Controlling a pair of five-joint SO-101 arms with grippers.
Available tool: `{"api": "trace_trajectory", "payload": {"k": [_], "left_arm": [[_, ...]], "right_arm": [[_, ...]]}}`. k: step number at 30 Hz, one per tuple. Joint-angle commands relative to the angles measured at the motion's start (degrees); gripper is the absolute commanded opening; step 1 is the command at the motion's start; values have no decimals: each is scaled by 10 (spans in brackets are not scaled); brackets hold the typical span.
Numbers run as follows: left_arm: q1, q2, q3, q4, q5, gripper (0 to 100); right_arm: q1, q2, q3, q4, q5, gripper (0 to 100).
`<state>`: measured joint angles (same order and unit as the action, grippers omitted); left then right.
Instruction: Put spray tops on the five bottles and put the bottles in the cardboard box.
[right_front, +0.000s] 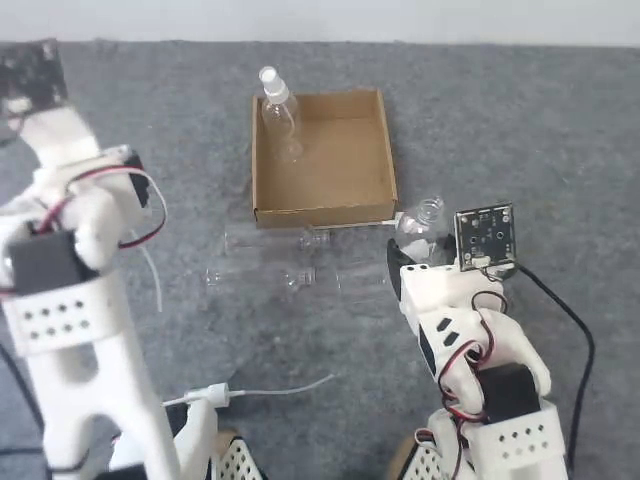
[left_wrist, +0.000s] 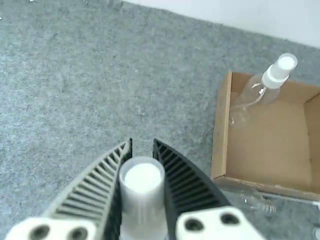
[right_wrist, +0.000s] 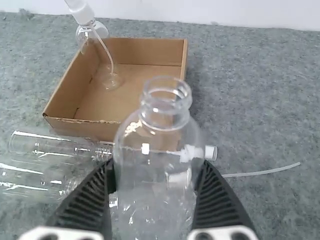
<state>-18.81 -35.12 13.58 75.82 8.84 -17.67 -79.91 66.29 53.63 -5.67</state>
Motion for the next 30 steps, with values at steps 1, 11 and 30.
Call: {"api": "trace_trajectory", "payload": {"k": [1, 11, 30], "left_arm": [[8, -99, 73, -78, 29, 10], [30, -222, 184, -115, 98, 10], [105, -470, 296, -172, 240, 10]], "right_arm": [[-4, -15, -5, -12, -4, 7], [-20, -15, -5, -16, -2, 7], [-153, -15, -4, -16, 12, 7]]}}
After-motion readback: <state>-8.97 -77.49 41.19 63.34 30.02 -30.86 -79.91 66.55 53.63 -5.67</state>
